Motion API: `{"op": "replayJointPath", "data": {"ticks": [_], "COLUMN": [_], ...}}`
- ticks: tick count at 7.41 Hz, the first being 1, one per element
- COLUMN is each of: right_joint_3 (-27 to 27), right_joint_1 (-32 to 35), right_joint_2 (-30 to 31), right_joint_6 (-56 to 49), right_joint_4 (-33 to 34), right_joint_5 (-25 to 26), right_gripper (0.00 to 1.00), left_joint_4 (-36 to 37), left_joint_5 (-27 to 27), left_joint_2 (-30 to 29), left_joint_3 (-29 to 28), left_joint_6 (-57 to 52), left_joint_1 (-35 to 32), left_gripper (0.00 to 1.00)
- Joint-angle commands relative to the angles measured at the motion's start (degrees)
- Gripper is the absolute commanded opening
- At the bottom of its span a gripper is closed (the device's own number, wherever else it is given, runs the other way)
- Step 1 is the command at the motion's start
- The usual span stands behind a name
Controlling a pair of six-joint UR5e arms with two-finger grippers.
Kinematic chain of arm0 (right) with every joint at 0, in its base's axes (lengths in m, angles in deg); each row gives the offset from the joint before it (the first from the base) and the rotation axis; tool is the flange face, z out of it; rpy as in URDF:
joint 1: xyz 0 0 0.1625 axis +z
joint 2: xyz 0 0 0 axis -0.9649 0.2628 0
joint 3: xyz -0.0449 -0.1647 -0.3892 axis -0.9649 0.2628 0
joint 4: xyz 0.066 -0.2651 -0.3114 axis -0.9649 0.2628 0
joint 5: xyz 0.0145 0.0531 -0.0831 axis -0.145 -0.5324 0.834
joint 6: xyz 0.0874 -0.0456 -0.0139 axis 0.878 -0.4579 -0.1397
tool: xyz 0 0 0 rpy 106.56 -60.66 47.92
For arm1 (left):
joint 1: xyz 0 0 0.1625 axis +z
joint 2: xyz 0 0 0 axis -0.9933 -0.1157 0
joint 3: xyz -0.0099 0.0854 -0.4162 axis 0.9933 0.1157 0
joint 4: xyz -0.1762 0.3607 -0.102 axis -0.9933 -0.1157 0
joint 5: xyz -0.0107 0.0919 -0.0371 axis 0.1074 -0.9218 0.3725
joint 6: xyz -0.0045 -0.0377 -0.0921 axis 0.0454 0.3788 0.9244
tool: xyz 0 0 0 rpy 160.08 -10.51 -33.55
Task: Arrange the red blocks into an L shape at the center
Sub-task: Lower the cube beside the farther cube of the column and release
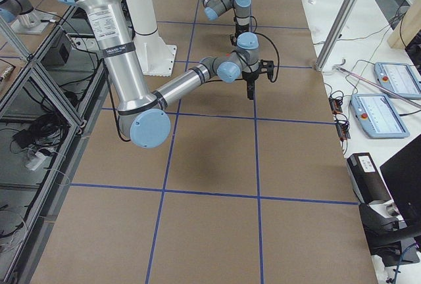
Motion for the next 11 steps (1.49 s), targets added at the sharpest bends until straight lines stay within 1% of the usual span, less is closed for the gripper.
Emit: {"op": "replayJointPath", "data": {"ticks": [1,11], "right_joint_3": [0.00,0.08], "right_joint_1": [-0.01,-0.01], "right_joint_2": [-0.01,-0.01], "right_joint_6": [0.00,0.00], "right_joint_4": [0.03,-0.06], "right_joint_5": [0.25,0.34], "right_gripper": [1.00,1.00], "left_joint_4": [-1.93,-2.02], "left_joint_5": [0.09,0.35], "left_joint_2": [0.17,0.17], "left_joint_3": [-0.67,-0.58], "left_joint_6": [0.08,0.17], "left_joint_1": [0.00,0.79], "left_gripper": [0.00,0.00]}}
